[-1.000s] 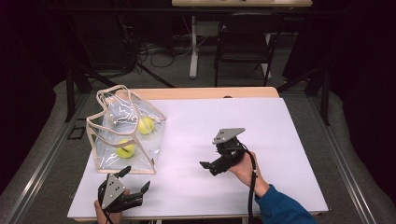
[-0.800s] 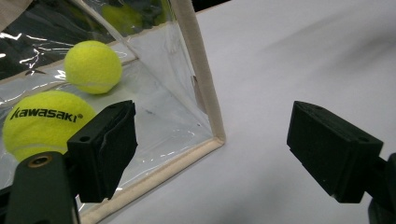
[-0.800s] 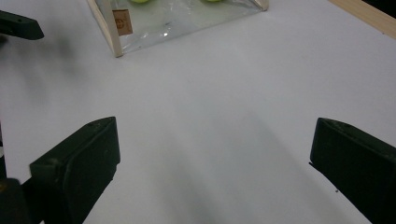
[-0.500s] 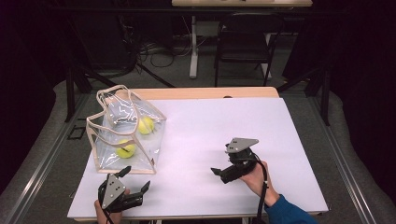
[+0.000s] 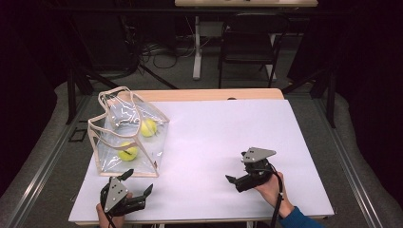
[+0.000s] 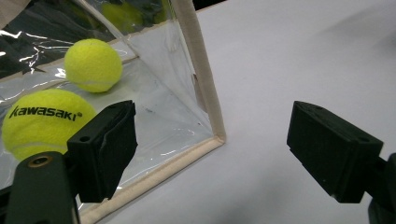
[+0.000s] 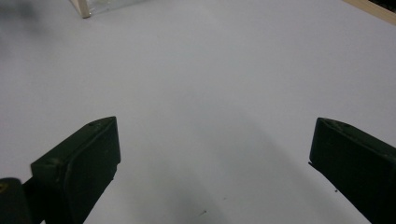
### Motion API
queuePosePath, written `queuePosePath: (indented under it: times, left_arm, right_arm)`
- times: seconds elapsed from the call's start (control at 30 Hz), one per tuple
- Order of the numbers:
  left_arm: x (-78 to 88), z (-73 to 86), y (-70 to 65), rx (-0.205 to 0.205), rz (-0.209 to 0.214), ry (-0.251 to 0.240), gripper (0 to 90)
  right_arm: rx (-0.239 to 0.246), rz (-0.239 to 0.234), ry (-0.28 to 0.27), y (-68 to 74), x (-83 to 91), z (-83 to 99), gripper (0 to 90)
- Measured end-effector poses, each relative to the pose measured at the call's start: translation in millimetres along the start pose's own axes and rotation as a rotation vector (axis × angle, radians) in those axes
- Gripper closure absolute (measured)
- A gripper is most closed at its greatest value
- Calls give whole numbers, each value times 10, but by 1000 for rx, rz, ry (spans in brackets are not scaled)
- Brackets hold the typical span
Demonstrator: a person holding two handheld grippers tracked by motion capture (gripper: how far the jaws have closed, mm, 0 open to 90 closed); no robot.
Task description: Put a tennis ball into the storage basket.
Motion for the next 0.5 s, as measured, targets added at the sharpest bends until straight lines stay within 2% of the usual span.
queuePosePath:
  times: [0.3,0.5]
  left_arm:
    - [-5,-3,0,3,0,-4,162]
    - [-8,4,2,3,-3,3,162]
  right_arm:
    - [-10,6,-9,-8,33,169,14]
    - [-3,34,-10,-7,48,269,14]
Point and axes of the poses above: each handheld gripper's, and its own axes: x roughly backward along the jaws, z roughly out of its underside, y roughly to its left, the point moved 8 cm from there along -x, roughly forward along the jaws, and after that the axes turned 10 degrees about y, right-handed, at the moved point
